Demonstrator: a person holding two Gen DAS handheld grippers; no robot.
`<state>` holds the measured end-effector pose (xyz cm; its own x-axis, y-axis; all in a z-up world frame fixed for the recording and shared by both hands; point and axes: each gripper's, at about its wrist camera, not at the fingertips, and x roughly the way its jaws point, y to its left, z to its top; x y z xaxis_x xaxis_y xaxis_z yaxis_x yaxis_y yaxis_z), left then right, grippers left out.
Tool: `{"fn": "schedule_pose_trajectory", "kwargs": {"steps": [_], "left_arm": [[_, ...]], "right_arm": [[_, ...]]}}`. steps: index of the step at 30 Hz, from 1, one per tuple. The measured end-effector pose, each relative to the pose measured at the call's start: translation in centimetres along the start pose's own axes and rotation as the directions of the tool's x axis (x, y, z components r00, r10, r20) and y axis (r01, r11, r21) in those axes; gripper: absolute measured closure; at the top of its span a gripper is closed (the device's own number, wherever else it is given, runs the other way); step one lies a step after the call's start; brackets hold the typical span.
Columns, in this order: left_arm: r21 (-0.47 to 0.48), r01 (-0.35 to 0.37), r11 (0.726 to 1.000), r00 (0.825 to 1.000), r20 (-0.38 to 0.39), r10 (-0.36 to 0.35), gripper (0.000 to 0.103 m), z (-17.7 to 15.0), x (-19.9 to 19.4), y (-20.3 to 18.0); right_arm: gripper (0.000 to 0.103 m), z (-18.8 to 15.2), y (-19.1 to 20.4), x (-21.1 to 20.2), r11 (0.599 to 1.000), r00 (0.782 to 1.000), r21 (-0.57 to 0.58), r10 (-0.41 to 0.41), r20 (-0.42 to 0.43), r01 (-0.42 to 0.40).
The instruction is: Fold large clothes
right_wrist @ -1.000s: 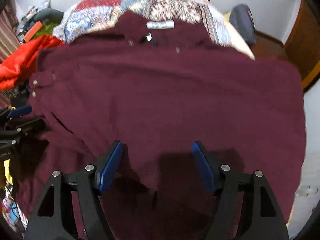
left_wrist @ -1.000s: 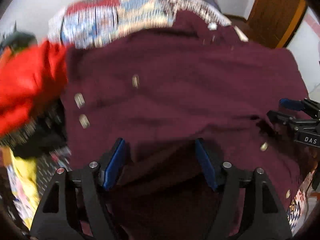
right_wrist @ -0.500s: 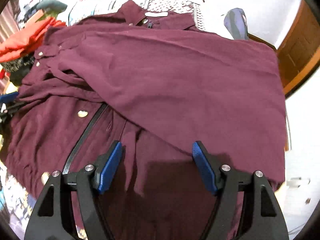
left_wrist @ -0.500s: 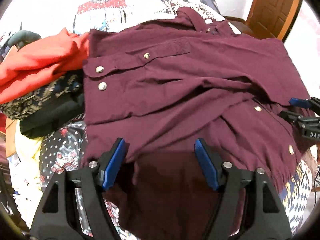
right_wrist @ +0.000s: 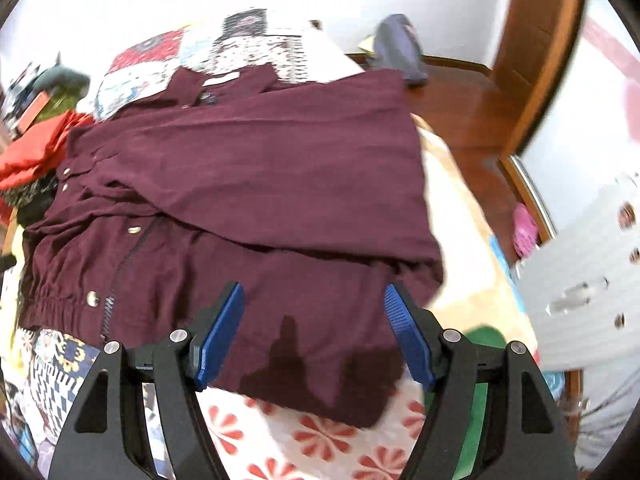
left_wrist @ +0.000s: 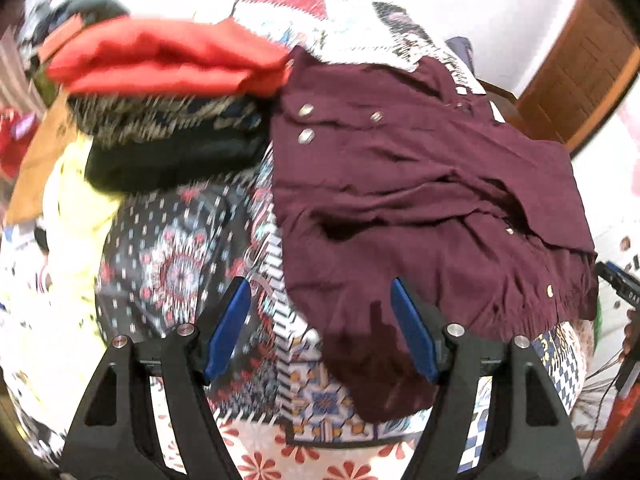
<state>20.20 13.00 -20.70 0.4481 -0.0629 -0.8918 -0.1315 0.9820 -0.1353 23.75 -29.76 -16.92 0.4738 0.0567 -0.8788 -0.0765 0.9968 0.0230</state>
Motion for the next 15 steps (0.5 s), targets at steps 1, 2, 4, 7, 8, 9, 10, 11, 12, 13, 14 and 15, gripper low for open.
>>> {"fn": "schedule_pose_trajectory", "kwargs": {"steps": [1,2,4,7,8,9,10,11,12,13,14,15], "left_arm": [[-0.020,0.007,1.000,1.000,-0.018,-0.008,0.031,-0.4,0.2,0.5],[-0.041,0.021,0.999,0.999,-0.038,-0.023,0.031,-0.9,0.4,0.9],[-0.079,0.063,0.995,0.995,-0.076,-0.069,0.031,-1.9,1.2,1.1],[-0.121,0.124,0.985,0.984,-0.111,-0.137,0.031,-3.4,1.9,0.9],[-0.128,0.136,0.982,0.981,-0.119,-0.152,0.031,-3.7,2.1,0.7],[-0.134,0.153,0.979,0.977,-0.127,-0.171,0.031,-4.1,2.4,0.5],[-0.137,0.166,0.977,0.974,-0.134,-0.185,0.031,-4.5,2.6,0.3],[-0.139,0.176,0.975,0.971,-0.137,-0.195,0.031,-4.7,2.7,0.1],[-0.143,0.191,0.971,0.967,-0.141,-0.212,0.031,-4.8,2.9,-0.2],[-0.149,0.191,0.970,0.967,-0.140,-0.212,0.031,-4.9,3.1,-0.4],[-0.155,0.193,0.969,0.967,-0.138,-0.215,0.031,-4.9,3.2,-0.4],[-0.164,0.200,0.966,0.965,-0.135,-0.222,0.031,-4.9,3.4,-0.4]], "right_arm": [[0.034,-0.1,-0.3,0.0,1.000,1.000,0.017,-0.003,-0.001,0.003],[0.034,-0.4,-0.8,0.1,0.999,1.000,0.039,-0.005,-0.006,0.005],[0.034,-0.9,-1.7,0.1,0.997,1.000,0.073,0.000,-0.016,0.001],[0.034,-2.0,-3.2,0.1,0.994,1.000,0.113,0.000,-0.031,0.003],[0.034,-2.4,-3.6,0.1,0.992,0.999,0.126,0.004,-0.038,0.001],[0.034,-2.8,-4.0,0.3,0.990,0.999,0.141,0.013,-0.045,-0.006],[0.034,-3.1,-4.4,0.5,0.987,0.998,0.159,0.024,-0.056,-0.015],[0.034,-3.4,-4.8,0.7,0.983,0.997,0.180,0.039,-0.064,-0.027],[0.034,-3.8,-5.4,0.7,0.978,0.996,0.202,0.058,-0.071,-0.043],[0.034,-4.0,-5.7,1.0,0.974,0.994,0.221,0.078,-0.076,-0.059],[0.034,-4.1,-6.0,1.3,0.966,0.991,0.245,0.109,-0.080,-0.086],[0.034,-4.2,-6.2,1.5,0.960,0.989,0.259,0.127,-0.081,-0.102]]}}
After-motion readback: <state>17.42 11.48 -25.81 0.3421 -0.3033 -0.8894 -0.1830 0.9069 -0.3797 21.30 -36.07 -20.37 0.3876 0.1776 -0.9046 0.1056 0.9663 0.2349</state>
